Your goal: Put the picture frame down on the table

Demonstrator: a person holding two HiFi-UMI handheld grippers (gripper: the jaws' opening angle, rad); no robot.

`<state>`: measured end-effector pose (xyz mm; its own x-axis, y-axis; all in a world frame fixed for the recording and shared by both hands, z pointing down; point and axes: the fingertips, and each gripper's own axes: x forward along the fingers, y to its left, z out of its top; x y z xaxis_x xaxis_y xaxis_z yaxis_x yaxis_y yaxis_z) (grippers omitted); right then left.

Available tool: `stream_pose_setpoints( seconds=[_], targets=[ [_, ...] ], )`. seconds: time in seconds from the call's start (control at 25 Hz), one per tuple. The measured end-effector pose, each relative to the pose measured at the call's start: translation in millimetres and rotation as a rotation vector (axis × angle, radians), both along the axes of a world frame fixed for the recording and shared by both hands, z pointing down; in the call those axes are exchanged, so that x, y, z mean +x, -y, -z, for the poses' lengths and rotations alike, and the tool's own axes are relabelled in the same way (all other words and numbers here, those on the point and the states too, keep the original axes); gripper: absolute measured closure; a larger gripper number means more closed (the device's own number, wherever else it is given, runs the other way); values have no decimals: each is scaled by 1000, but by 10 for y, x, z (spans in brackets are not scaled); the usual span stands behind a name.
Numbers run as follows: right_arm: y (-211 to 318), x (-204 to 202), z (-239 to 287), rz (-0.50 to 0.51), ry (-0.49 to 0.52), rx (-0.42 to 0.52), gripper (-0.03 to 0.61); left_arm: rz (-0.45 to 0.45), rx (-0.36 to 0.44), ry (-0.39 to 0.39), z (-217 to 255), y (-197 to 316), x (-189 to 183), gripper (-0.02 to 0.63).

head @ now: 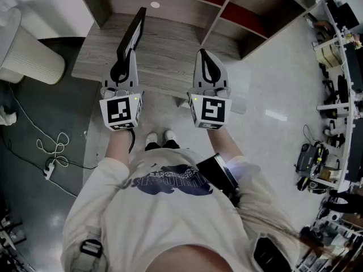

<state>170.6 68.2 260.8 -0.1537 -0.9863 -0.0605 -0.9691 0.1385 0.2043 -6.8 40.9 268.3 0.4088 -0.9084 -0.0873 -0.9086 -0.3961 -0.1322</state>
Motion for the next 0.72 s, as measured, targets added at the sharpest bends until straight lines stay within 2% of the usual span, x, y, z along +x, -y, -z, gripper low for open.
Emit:
stream_pose_setpoints(
  seconds=[0.72],
  targets=[
    [88,25,-43,-5,-14,-15,581,-7,-17,-8,-47,86,1,597]
  ],
)
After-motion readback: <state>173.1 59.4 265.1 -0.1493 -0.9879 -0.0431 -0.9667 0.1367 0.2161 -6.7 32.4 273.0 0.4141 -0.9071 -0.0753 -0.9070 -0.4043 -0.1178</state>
